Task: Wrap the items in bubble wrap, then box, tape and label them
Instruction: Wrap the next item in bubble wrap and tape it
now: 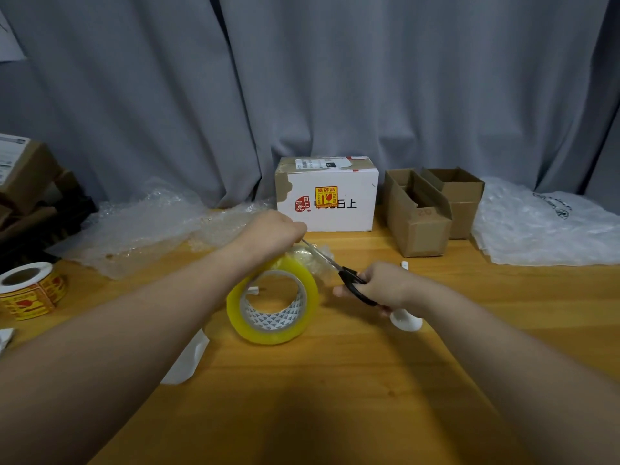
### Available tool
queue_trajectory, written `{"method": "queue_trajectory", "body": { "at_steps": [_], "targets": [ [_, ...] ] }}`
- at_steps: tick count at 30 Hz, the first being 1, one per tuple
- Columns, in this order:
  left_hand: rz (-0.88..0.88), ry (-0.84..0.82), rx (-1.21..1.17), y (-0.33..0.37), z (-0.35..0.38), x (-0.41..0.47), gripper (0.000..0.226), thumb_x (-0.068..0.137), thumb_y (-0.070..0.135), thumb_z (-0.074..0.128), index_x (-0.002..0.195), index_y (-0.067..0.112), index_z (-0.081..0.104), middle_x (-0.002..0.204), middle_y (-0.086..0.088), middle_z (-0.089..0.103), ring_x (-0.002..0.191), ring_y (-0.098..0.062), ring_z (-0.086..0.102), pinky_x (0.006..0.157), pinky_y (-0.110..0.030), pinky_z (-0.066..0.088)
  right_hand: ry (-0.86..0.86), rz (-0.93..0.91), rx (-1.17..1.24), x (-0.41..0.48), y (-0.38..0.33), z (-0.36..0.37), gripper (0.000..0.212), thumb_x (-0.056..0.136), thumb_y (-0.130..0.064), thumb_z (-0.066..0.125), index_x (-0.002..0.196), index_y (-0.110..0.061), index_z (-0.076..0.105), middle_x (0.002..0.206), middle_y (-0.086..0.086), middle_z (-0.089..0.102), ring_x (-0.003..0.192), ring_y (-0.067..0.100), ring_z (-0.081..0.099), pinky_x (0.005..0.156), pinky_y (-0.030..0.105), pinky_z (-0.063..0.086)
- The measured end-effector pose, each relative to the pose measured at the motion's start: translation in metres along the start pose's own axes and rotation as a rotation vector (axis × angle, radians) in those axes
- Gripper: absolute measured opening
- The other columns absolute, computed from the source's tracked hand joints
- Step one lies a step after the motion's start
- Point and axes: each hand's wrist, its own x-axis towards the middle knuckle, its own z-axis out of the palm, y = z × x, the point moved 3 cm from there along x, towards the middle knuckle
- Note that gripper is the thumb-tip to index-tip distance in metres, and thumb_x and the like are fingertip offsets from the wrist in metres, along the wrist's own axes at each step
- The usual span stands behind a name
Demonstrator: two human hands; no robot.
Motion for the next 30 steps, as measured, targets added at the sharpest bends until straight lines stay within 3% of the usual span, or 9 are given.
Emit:
{"method": "queue_trajectory", "body": {
  "at_steps": [5,10,14,17,21,23,26,28,30],
  "targets": [
    [0.051,-0.015,-0.054,-0.012,-0.013,-0.003,0.028,0.083,0.021,0.053,0.056,0.013,0.05,0.057,-0.004,0.051,0.058,-0.02,0.045,0.058,-0.028,0.036,0.058,0.101,-0.011,0.005,0.018,-0.003,0.047,0.091,-0.05,0.056,0.09,-0.004,0.061,0.06,0.005,0.047,0.048,0.017,0.045,0.043,0.023,0.039],
    [0.1,-0.032,-0.261,-0.019,-0.018,-0.012,0.02,0.088,0.015,0.058,0.068,0.014,0.06,0.059,-0.001,0.058,0.061,-0.011,0.052,0.064,-0.02,0.042,0.033,0.11,-0.307,0.009,0.005,-0.007,0.027,0.092,-0.036,0.056,0.082,-0.011,0.055,0.071,0.005,0.057,0.055,0.018,0.055,0.047,0.024,0.043],
    [0.164,-0.099,-0.361,-0.012,-0.011,-0.022,0.014,0.092,0.01,0.053,0.079,0.012,0.059,0.064,-0.002,0.062,0.061,-0.007,0.056,0.059,-0.01,0.046,0.115,0.057,-0.668,0.008,-0.017,-0.013,0.032,0.095,-0.032,0.052,0.069,-0.015,0.047,0.068,0.001,0.047,0.058,0.014,0.044,0.048,0.023,0.032],
    [0.222,-0.137,-0.39,-0.008,-0.005,-0.028,0.009,0.094,0.009,0.052,0.091,0.007,0.06,0.068,-0.002,0.064,0.061,-0.004,0.06,0.061,-0.013,0.049,0.249,0.007,-0.822,0.005,-0.024,-0.023,0.029,0.093,-0.038,0.056,0.076,-0.015,0.053,0.071,0.0,0.049,0.066,0.016,0.049,0.051,0.024,0.036],
    [0.269,-0.093,-0.336,-0.005,0.001,-0.031,0.008,0.094,0.012,0.054,0.094,0.01,0.062,0.072,0.003,0.066,0.067,-0.005,0.061,0.063,-0.023,0.047,0.1,0.075,-0.916,0.005,-0.011,-0.015,0.03,0.096,-0.043,0.049,0.086,-0.014,0.05,0.074,0.001,0.045,0.074,0.02,0.05,0.055,0.027,0.037],
    [0.317,-0.061,-0.311,-0.004,0.003,-0.033,0.008,0.094,0.011,0.054,0.092,0.011,0.062,0.069,0.008,0.066,0.066,-0.002,0.06,0.063,-0.024,0.046,0.184,0.041,-0.933,0.004,-0.009,-0.012,0.022,0.098,-0.033,0.048,0.087,-0.015,0.053,0.075,0.002,0.046,0.068,0.018,0.047,0.053,0.027,0.035],
    [0.362,-0.036,-0.282,-0.001,0.006,-0.036,0.009,0.094,0.011,0.054,0.097,0.007,0.062,0.072,0.008,0.066,0.064,0.005,0.061,0.063,-0.019,0.048,0.54,-0.339,-0.261,-0.007,-0.025,-0.02,0.025,0.097,-0.037,0.052,0.085,-0.017,0.061,0.077,-0.003,0.058,0.071,0.014,0.055,0.056,0.024,0.041],
    [0.365,-0.03,-0.294,0.0,0.006,-0.037,0.009,0.094,0.011,0.054,0.098,0.008,0.061,0.075,0.005,0.067,0.066,0.005,0.063,0.065,-0.016,0.049,0.411,-0.499,0.41,-0.015,-0.041,-0.022,0.018,0.094,-0.037,0.056,0.096,-0.02,0.062,0.093,-0.003,0.064,0.087,0.01,0.062,0.072,0.022,0.052],
    [0.36,-0.038,-0.31,0.0,0.007,-0.039,0.008,0.094,0.013,0.054,0.098,0.009,0.061,0.077,0.001,0.069,0.07,0.0,0.065,0.07,-0.021,0.052,0.236,-0.532,0.512,-0.016,-0.053,-0.017,0.018,0.089,-0.03,0.064,0.106,-0.022,0.062,0.106,0.0,0.066,0.098,0.01,0.062,0.082,0.023,0.055]
  ]
}}
